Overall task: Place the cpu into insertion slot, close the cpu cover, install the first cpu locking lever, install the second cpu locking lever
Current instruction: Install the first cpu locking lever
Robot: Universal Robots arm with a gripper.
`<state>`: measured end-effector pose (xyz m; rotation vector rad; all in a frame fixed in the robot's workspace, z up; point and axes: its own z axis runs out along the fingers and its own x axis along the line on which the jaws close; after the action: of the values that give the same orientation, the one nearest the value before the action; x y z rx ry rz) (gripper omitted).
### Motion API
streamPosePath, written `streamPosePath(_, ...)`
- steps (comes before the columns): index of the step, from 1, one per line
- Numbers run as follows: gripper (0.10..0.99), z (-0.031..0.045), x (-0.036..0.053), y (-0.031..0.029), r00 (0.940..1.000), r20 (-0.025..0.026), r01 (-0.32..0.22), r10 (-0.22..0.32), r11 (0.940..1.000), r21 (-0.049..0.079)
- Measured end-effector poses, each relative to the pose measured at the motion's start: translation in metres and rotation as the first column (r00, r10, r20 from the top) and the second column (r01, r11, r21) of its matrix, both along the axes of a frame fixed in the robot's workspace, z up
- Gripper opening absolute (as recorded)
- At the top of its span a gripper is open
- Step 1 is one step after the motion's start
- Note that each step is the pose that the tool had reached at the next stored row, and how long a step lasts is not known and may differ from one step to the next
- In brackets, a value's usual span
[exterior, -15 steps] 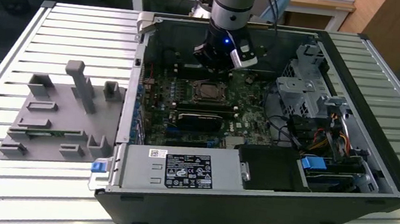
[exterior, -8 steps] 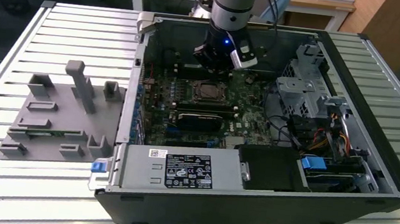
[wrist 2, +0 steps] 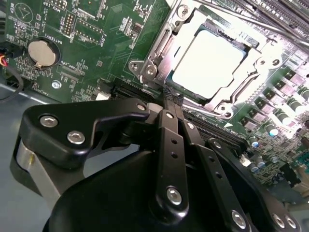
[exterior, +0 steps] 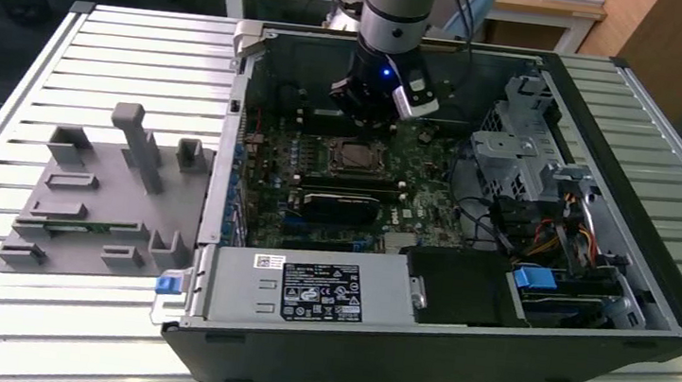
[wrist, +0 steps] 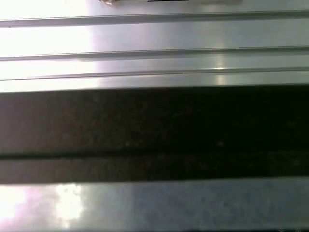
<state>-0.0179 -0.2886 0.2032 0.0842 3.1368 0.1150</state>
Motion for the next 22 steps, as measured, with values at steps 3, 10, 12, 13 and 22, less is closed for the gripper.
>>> streamPosePath(3,0.106,-0.0018,0.0001,0.0001,1.0,0.0,0.0,0.0,1.0,-0.008)
streamPosePath(10,0.106,-0.0046,0.0005,0.0004,1.0,-0.0005,0.0,0.0,0.9998,-0.018)
streamPosePath(12,0.106,-0.0048,0.0006,0.0005,1.0,-0.0003,0.0,0.0,0.9998,-0.019)
streamPosePath(13,0.106,-0.0049,0.0007,0.0005,1.0,-0.0001,0.0,0.0,0.9998,-0.018)
streamPosePath(22,0.106,-0.0024,0.0012,0.0006,1.0,0.0001,0.0,0.0,0.9996,-0.027)
